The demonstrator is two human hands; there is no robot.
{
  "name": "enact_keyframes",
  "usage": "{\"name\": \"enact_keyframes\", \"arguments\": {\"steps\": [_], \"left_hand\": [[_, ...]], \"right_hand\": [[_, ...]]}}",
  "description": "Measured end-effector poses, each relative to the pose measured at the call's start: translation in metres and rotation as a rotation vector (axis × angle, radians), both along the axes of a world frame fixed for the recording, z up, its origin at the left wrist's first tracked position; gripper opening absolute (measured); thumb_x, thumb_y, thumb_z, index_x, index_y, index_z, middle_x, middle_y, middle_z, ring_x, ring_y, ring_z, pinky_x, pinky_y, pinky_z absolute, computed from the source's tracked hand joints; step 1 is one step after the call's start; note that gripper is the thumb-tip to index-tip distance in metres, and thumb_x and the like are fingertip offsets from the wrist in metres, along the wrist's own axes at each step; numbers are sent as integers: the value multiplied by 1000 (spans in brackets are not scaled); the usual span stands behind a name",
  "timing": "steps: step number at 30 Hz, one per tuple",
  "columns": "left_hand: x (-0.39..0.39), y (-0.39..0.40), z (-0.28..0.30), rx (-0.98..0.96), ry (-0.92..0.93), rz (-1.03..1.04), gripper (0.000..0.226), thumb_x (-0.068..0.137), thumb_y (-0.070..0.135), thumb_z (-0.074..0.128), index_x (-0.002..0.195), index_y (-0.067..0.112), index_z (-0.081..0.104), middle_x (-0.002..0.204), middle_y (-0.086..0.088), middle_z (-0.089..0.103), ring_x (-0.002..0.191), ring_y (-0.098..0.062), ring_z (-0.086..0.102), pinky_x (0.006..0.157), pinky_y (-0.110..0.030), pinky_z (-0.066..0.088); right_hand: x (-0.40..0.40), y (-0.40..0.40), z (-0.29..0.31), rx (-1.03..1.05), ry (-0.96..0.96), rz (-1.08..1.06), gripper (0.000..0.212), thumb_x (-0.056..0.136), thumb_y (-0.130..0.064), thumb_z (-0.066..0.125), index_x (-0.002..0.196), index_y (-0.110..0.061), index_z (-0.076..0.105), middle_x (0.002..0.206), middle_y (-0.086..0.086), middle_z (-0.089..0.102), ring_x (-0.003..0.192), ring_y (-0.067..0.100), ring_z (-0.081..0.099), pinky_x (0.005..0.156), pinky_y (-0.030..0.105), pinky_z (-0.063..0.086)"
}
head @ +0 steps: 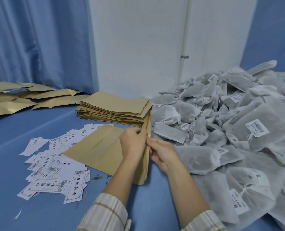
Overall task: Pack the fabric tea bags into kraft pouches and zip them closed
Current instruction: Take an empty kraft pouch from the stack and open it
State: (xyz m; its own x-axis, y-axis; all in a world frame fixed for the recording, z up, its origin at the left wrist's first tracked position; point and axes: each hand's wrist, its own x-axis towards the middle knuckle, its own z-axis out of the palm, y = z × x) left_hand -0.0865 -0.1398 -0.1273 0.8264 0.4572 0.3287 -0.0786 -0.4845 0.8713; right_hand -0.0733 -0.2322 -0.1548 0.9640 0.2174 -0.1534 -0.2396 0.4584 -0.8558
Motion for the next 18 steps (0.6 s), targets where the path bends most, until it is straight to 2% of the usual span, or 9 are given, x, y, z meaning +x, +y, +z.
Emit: {"name": "enact_keyframes", "arguments": {"steps": [2, 4, 7, 8, 10, 13, 16, 18], "left_hand": [[1, 7, 0, -2, 20, -4, 36, 87, 17, 55, 55, 1, 59, 51, -7, 50, 53, -18, 44, 54, -28, 36], [1, 10, 0, 94, 35, -24, 35, 91, 18, 52, 64, 0, 64, 58, -10, 57, 58, -20, 50, 58, -30, 41], [-2, 7, -1, 444, 81, -28, 34, 97, 22, 44, 79, 4, 67, 76, -12, 66, 74, -27, 61, 63, -32, 44], [-3, 6, -1, 565, 105, -12, 31, 97, 20, 42, 83, 5, 65, 81, -13, 66, 78, -29, 62, 62, -30, 42], [-3, 6, 0, 719, 125, 28, 23, 96, 13, 43, 90, 5, 64, 87, -13, 67, 83, -30, 64, 64, -31, 42], [-7, 8, 0, 783, 149, 52, 20, 94, 5, 42, 93, 4, 63, 91, -13, 67, 85, -29, 64, 65, -30, 43], [-9, 13, 6, 763, 130, 79, 23, 95, 6, 41, 91, 4, 64, 89, -14, 68, 83, -30, 64, 64, -29, 42], [-10, 14, 12, 779, 116, 79, 22, 94, 4, 42, 89, 5, 64, 88, -13, 68, 82, -29, 64, 63, -29, 42]], "right_hand": [[-2, -1, -1, 15, -4, 24, 8, 77, -11, 71, 80, -3, 69, 65, 6, 68, 56, 11, 59, 58, 21, 55], [-4, 2, 2, -122, -67, -51, 8, 78, -13, 73, 74, -8, 69, 69, 5, 70, 63, 14, 63, 61, 24, 55], [-8, 8, 6, -793, -366, -330, 22, 84, -27, 65, 65, -18, 57, 62, -7, 60, 62, 10, 56, 54, 15, 37], [-11, 11, 6, -961, -468, -388, 21, 87, -27, 59, 71, -16, 53, 67, -5, 59, 67, 14, 57, 52, 19, 31], [-15, 14, 4, -1155, -547, -420, 12, 92, -19, 48, 91, -8, 47, 85, 12, 61, 84, 32, 58, 59, 27, 28], [-13, 6, 2, -1250, -460, -482, 16, 91, -11, 42, 104, -1, 42, 101, 25, 60, 93, 39, 58, 65, 33, 35], [-9, -8, 3, -1266, -454, -490, 17, 91, -9, 46, 107, -6, 42, 100, 17, 62, 92, 33, 59, 69, 31, 40], [-11, -7, 5, -1301, -564, -451, 17, 88, -16, 53, 103, -16, 45, 97, 5, 59, 89, 25, 56, 70, 31, 43]]}}
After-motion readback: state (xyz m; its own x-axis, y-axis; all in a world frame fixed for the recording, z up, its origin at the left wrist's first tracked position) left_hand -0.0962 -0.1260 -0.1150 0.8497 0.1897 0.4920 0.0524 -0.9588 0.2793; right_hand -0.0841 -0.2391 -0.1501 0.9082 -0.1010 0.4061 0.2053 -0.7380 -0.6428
